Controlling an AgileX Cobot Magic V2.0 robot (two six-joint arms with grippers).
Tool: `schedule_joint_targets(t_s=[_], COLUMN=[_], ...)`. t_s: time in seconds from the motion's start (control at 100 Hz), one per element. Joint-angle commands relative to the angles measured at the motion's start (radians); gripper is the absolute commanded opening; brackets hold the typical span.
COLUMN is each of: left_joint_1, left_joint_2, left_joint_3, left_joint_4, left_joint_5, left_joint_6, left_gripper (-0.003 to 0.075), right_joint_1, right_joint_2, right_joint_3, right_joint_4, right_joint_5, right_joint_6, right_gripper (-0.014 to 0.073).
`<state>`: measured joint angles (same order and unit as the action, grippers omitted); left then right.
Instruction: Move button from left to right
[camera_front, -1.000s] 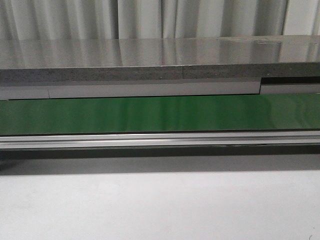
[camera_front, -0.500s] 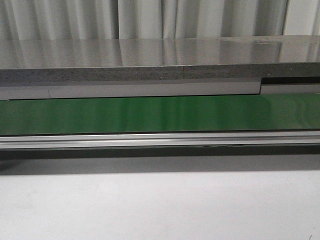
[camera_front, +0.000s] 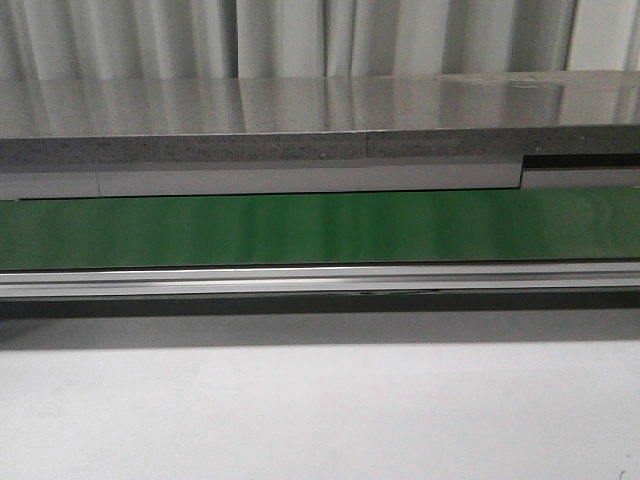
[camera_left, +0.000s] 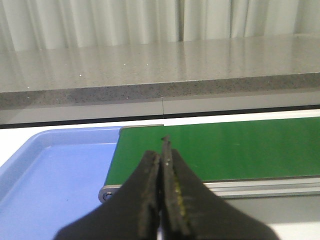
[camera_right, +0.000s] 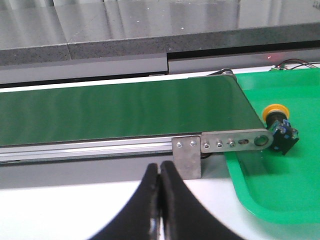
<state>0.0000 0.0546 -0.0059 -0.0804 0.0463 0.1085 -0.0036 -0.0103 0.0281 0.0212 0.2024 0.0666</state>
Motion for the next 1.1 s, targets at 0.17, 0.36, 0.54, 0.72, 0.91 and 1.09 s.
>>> schedule_joint_targets(t_s=[0.17, 0.36, 0.54, 0.72, 0.91, 1.09], left_joint_1=[0.04, 0.046, 0.046, 0.046, 0.046, 0.046], left_joint_2=[-0.089, -0.089, -0.089, -0.089, -0.089, -0.089], left_joint_3=[0.06, 0.06, 0.06, 0.06, 0.06, 0.06], left_joint_4=[0.002, 0.002, 0.002, 0.002, 0.002, 0.002], left_joint_5=[-0.074, -0.07, -0.07, -0.07, -0.07, -0.07], left_joint_6=[-0.046, -0.046, -0.046, -0.046, -0.046, -0.046], left_gripper=[-0.002, -0.002, -0.002, -0.002, -0.002, -0.002], right_joint_1=[-0.006, -0.006, -0.006, -0.006, -0.006, -0.006], right_joint_2=[-0.02, -0.02, -0.02, -0.02, -0.02, -0.02], right_joint_3=[-0.015, -0.015, -0.015, -0.015, -0.015, -0.015], right_joint_4=[-0.001, -0.001, -0.001, -0.001, -0.001, -0.001], right_joint_5=[-0.086, -0.087, -0.087, -0.087, -0.087, -0.087], right_joint_6=[-0.001, -0.001, -0.001, -0.001, -0.001, -0.001], right_gripper=[-0.0067, -0.0067, -0.0067, -0.0067, -0.0067, -0.0067])
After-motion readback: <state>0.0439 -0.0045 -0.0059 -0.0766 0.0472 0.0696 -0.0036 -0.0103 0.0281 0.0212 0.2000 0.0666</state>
